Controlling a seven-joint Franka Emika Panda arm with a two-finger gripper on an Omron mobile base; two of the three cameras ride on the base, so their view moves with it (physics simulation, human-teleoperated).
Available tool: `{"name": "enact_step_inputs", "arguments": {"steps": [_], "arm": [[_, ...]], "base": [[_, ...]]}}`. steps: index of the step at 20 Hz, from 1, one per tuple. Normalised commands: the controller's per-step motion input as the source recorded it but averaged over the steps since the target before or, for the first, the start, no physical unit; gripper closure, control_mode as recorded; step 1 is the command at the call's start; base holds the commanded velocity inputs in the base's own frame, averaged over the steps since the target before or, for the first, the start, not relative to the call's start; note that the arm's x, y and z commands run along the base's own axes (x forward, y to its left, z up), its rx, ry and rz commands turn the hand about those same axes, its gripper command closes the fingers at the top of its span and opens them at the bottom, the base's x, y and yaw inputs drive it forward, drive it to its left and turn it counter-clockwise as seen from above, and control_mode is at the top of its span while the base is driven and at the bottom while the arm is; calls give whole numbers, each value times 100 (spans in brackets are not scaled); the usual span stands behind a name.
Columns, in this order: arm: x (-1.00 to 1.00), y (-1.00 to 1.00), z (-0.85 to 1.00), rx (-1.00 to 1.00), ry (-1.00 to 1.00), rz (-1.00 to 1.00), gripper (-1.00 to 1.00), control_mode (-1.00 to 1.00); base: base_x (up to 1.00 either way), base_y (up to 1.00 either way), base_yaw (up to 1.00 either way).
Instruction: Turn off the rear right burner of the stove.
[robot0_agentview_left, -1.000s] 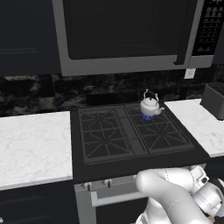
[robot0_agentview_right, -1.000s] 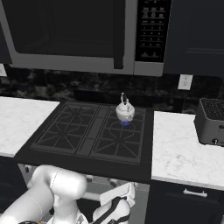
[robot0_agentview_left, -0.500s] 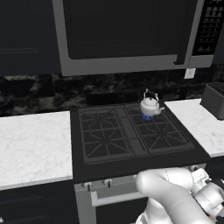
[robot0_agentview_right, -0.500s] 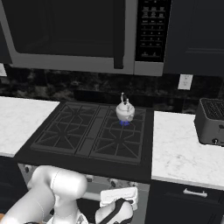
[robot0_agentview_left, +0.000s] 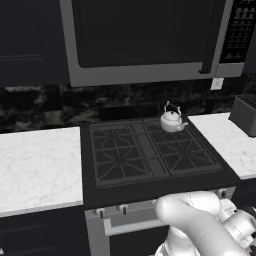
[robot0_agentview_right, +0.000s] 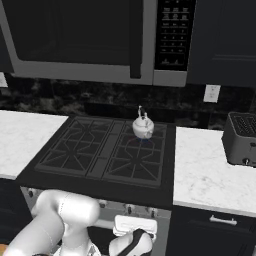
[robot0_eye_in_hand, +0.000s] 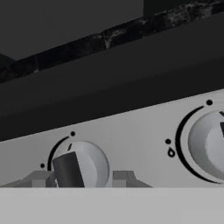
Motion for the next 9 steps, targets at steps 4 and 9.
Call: {"name": "enact_step_inputs", "arguments": {"steps": [4,9], "arm": [[-3,0,0,0,1,0,100,-100],[0,0,0,0,0,0,100,-100]], "base": [[0,0,0],[0,0,0]]}}
